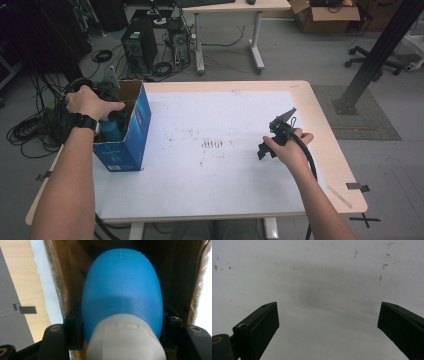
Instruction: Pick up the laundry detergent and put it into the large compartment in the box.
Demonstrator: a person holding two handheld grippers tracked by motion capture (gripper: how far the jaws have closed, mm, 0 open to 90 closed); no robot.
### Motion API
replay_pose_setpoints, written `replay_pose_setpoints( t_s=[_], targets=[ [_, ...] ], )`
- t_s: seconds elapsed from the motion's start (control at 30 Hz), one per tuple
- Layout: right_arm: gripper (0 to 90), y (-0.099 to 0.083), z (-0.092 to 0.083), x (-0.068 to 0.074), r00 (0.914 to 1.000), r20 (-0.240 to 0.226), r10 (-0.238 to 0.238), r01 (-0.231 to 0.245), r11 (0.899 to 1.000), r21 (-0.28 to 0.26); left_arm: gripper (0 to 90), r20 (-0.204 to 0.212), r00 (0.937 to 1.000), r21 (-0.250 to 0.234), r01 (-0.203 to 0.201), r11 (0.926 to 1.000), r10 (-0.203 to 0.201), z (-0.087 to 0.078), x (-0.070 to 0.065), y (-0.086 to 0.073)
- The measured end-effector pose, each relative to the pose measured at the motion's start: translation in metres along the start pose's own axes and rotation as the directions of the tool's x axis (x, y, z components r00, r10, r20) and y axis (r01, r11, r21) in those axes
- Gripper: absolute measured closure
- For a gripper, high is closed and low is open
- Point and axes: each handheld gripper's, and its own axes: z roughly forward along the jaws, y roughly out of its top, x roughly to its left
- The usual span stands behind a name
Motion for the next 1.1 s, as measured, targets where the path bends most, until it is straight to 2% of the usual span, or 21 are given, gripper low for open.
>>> replay_pose_setpoints(
  t_s=[0.3,1.1],
  targets=[
    [3.9,-0.0010,0.0004,-0.0011,1.0000,0.000,-0.002,0.002,1.000,0.000,37.6,0.002,1.0000,0.009,-0.003,1.0000,0.003,0.0066,-0.0006,0.0001],
    [3.9,-0.0036,-0.0013,-0.0018,1.0000,-0.002,0.002,-0.002,1.000,-0.003,37.1,0.001,0.9997,0.001,-0.024,0.9997,0.024,0.0083,-0.0024,-0.0001]
  ],
)
